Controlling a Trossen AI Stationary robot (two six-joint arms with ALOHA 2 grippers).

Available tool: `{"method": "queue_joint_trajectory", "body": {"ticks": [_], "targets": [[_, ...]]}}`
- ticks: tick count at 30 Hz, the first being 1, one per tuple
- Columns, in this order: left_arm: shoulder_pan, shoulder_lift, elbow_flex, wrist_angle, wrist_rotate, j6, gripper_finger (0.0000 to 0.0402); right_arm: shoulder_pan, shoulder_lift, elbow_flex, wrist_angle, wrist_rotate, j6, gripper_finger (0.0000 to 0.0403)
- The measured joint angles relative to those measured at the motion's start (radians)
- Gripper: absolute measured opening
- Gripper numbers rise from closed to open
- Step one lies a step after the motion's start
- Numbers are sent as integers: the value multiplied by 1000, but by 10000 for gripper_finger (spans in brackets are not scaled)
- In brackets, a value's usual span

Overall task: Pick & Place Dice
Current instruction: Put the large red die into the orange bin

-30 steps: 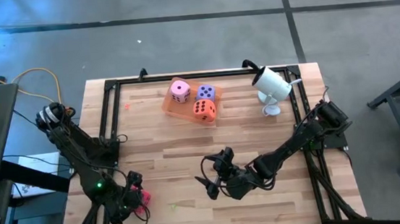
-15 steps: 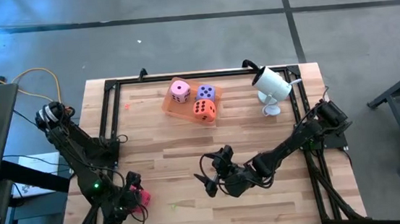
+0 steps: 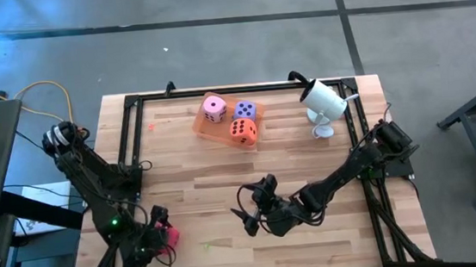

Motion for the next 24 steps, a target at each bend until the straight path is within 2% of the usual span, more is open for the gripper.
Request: {"method": "queue_joint_trajectory", "body": {"ticks": [8, 24], "targets": [[-2, 8, 2, 5, -13, -10, 360, -6, 29, 1, 36, -54, 4, 396], [-4, 7, 3, 5, -13, -50, 357, -6, 36, 1, 51, -72, 4, 396]]}}
